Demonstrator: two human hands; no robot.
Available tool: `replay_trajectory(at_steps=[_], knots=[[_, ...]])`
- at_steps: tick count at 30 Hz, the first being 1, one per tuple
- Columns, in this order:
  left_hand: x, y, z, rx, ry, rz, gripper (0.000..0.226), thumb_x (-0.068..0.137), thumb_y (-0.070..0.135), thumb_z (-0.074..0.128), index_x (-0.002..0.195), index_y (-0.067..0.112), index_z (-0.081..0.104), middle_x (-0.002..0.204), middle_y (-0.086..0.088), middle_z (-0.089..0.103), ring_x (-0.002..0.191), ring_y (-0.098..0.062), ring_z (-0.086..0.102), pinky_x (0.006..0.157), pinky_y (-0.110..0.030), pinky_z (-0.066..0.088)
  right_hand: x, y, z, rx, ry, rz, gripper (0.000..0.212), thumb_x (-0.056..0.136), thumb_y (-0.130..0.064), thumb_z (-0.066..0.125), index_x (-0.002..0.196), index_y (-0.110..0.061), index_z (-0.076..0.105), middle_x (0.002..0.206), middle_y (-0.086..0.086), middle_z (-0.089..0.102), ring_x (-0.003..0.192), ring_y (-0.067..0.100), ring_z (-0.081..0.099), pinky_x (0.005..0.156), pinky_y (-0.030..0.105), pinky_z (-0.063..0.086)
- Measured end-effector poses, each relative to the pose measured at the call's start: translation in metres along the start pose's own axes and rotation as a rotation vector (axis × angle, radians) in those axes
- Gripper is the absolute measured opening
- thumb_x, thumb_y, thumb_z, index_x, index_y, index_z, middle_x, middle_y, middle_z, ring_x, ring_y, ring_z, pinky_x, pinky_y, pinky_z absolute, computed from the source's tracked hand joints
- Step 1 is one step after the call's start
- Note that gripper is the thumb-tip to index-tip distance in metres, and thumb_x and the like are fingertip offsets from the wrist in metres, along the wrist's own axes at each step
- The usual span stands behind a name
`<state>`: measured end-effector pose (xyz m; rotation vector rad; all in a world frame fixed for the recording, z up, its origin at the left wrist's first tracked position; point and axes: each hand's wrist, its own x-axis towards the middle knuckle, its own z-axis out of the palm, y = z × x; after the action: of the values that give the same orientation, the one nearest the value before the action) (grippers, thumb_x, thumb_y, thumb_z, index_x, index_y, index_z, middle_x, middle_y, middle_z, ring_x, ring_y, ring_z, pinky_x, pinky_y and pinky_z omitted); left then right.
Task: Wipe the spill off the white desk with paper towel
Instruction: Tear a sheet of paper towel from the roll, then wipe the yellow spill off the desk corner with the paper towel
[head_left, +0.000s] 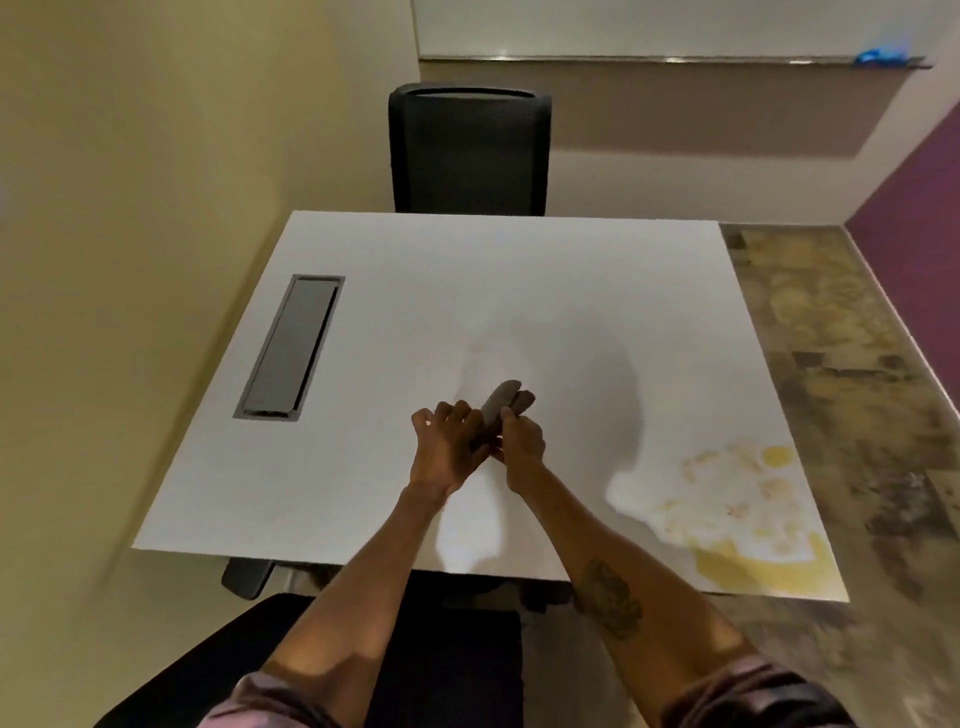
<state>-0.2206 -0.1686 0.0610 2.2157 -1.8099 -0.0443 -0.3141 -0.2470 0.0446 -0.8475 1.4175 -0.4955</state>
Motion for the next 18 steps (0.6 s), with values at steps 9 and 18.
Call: replay_trajectory(at_steps=[9,18], knots=[[0.022,0.114,0.020,-0.155,-0.191,0.151,0.018,0.098,0.023,0.060,0.109,0.016,0.073,0.123,0.000,0.068,0.104,-0.025,0.065,0.093,-0.040,0.042,-0.019,-0.009,-0.122,-0.112,0.250,-0.194,0.030,0.101,-0.023,0.049,0.122,-0.007,0.062,0.118,0.014,0.068,0.106,0.032,0.064,0.099,0.045,0.052],[0.037,0.220,0.031,-0.478,-0.224,-0.129,0.025,0.106,0.022,0.048,0.127,0.008,0.052,0.092,-0.013,0.073,0.081,-0.033,0.073,0.059,-0.023,0.042,-0.036,0.011,-0.198,-0.227,0.368,-0.303,0.030,0.101,-0.030,0.049,0.119,-0.013,0.066,0.110,0.008,0.073,0.102,0.028,0.067,0.093,0.043,0.053]])
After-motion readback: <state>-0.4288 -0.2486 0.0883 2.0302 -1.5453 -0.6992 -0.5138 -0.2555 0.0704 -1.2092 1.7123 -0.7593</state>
